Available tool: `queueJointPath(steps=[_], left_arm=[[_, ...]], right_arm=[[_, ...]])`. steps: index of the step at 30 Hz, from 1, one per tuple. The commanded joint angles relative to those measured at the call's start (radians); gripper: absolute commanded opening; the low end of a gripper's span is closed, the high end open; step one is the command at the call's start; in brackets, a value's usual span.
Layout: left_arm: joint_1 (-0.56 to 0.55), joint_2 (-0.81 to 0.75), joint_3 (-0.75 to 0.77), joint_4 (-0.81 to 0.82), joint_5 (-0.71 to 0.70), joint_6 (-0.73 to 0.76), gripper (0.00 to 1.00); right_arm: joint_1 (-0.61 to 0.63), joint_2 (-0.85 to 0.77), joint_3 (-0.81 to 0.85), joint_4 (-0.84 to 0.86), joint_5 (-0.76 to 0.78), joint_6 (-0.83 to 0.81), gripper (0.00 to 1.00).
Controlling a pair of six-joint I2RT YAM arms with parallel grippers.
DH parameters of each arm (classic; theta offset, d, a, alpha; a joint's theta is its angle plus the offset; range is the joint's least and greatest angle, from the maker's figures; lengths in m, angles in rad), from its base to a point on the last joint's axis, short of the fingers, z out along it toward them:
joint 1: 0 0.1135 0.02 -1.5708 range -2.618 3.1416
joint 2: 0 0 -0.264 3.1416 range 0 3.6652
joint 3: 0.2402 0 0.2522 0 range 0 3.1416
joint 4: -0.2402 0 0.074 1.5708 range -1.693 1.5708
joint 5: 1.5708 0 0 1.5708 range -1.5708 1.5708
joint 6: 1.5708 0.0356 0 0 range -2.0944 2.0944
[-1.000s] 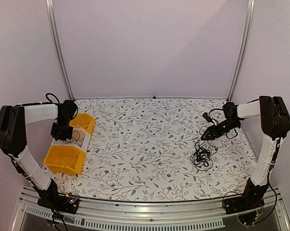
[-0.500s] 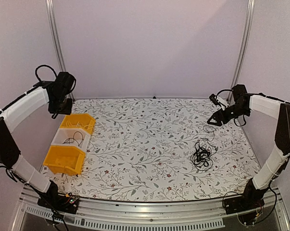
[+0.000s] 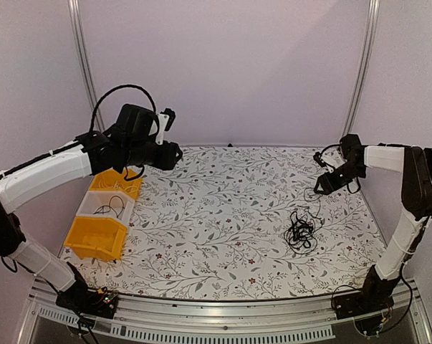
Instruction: Untangle the cables
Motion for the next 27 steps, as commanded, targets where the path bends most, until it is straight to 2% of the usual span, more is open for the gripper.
queueJointPath(steps=[1,8,12,17,19,20,23,24,27], left_arm=[[-0.087,0.041,-0.062,0.204,0.143,0.007,0.49],[-0.210,0.181,-0.009,0.199,0.141,0.003,0.47],[-0.264,0.240,0.028,0.198,0.128,0.003,0.47],[-0.286,0.309,0.077,0.205,0.140,-0.002,0.47],[-0.292,0.334,0.098,0.204,0.155,-0.011,0.46],[-0.296,0.346,0.104,0.203,0.162,-0.015,0.46],[-0.305,0.363,0.110,0.221,0.180,-0.028,0.46],[-0.307,0.367,0.109,0.239,0.184,-0.032,0.46],[-0.313,0.383,0.104,0.306,0.167,-0.046,0.46]], right_arm=[[-0.008,0.054,0.031,0.006,0.054,0.012,0.63],[-0.008,0.093,-0.008,-0.012,0.110,0.033,0.63],[-0.008,0.033,-0.107,0.010,0.066,0.018,0.64],[-0.009,0.071,-0.112,0.052,0.022,0.044,0.61],[-0.008,0.088,-0.108,0.067,0.012,0.052,0.53],[-0.008,0.093,-0.108,0.075,0.011,0.053,0.46],[-0.008,0.097,-0.111,0.089,0.009,0.042,0.17],[-0.009,0.091,-0.112,0.088,0.006,0.038,0.11],[-0.006,0.032,-0.115,0.074,-0.011,0.008,0.04]])
